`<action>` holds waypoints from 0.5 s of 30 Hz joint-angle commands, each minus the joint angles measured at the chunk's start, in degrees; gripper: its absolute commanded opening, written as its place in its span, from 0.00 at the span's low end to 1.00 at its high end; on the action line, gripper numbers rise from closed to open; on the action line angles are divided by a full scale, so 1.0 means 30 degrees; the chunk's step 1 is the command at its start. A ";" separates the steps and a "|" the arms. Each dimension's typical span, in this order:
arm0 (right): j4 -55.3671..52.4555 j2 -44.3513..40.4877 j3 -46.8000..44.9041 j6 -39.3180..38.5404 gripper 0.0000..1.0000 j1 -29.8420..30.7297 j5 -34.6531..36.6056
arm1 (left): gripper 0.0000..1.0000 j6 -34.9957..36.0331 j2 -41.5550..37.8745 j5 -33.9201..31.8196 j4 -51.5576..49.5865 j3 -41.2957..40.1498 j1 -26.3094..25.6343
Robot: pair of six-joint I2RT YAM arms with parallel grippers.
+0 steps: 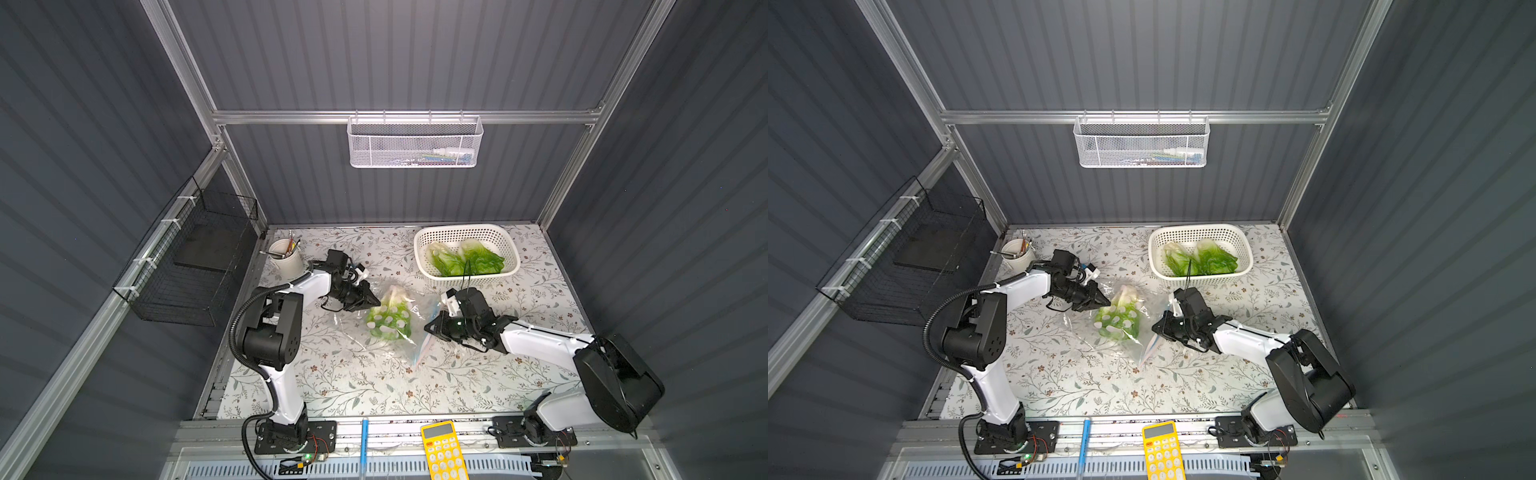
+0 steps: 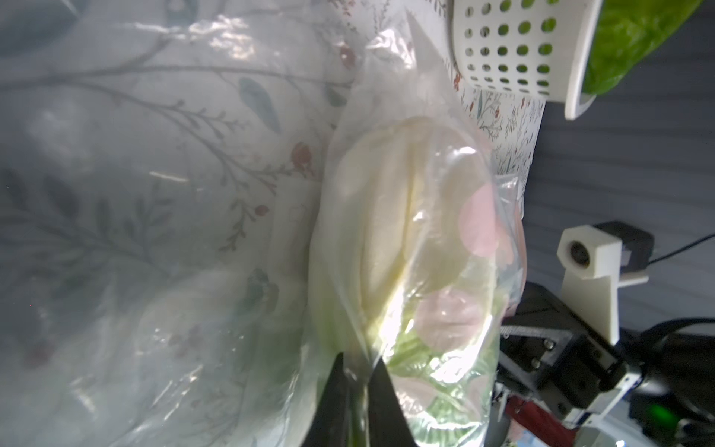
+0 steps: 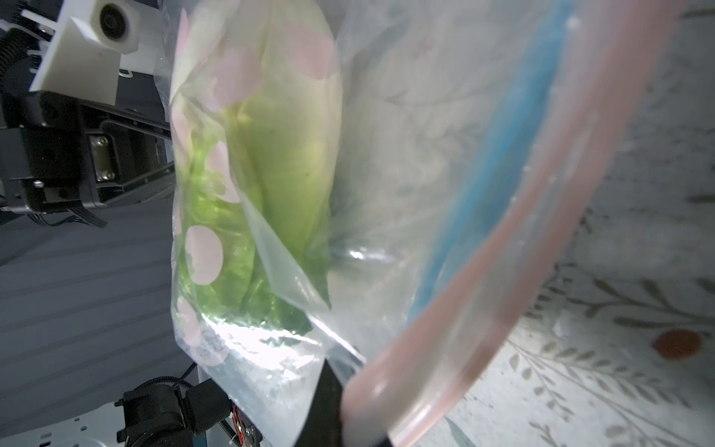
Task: Open the zip-top bag and take out the chinese cabbages
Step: Adjust the zipper food storage bag at the center of the board.
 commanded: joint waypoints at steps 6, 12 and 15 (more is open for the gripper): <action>-0.0791 0.0226 0.0453 -0.0564 0.00 -0.0164 0.0044 | 0.02 -0.0008 -0.1040 0.0744 0.0266 -0.0010 0.0006; -0.0921 0.0199 0.0518 -0.0543 0.00 -0.0200 -0.0042 | 0.22 -0.0078 -0.1521 0.1266 0.0719 -0.0140 0.0006; -0.0936 0.0125 0.0565 -0.0557 0.00 -0.0202 0.0012 | 0.27 -0.0228 -0.0981 0.1435 0.0719 0.0263 0.0006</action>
